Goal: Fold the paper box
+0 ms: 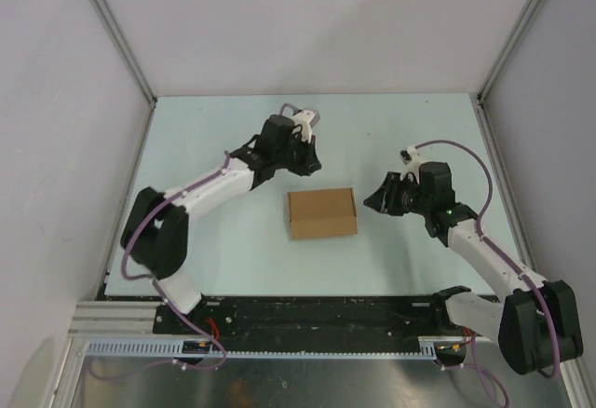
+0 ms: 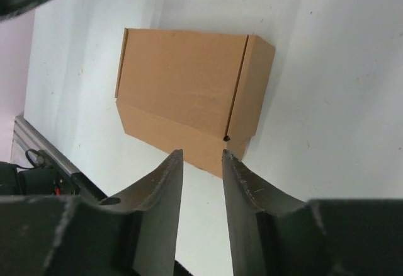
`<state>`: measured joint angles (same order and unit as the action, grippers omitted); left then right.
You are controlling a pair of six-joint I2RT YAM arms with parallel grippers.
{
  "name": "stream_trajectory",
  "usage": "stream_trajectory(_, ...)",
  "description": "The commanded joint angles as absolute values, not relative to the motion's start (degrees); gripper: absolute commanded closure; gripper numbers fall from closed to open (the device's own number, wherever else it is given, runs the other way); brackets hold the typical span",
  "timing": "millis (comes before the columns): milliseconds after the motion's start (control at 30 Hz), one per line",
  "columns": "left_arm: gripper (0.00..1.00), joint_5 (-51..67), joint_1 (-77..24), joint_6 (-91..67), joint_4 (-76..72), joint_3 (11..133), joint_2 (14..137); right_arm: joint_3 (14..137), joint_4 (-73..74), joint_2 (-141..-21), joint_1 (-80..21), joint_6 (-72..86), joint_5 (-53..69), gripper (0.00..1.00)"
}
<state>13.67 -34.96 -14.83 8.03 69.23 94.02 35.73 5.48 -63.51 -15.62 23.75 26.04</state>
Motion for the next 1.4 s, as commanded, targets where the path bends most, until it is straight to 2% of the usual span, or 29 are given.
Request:
stream_trajectory(0,1.0,18.72,-33.31,-11.6,9.75,78.38,102.19,33.06,7.73,-59.95,-15.47,25.49,28.21,0.66)
stream_trajectory(100,1.0,20.04,-33.05,-10.9,11.16,83.84,107.29,31.73,8.08,-58.71,-15.47,26.01,29.0,0.76)
stream_trajectory(133,1.0,20.21,-33.05,-10.64,11.42,85.07,108.36,30.95,7.91,-58.54,-15.47,26.45,29.35,0.82)
stream_trajectory(333,1.0,22.85,-33.05,-11.07,13.01,91.66,115.91,28.04,4.58,-58.97,-15.56,28.65,33.13,0.96)
stream_trajectory(800,1.0,25.84,-34.01,-12.3,13.18,91.32,123.22,27.6,-6.15,-69.43,-18.63,31.99,34.28,0.98)
stream_trajectory(1367,1.0,29.88,-35.59,-9.84,13.1,84.03,122.26,27.69,-12.48,-79.63,-20.13,32.52,32.61,0.98)
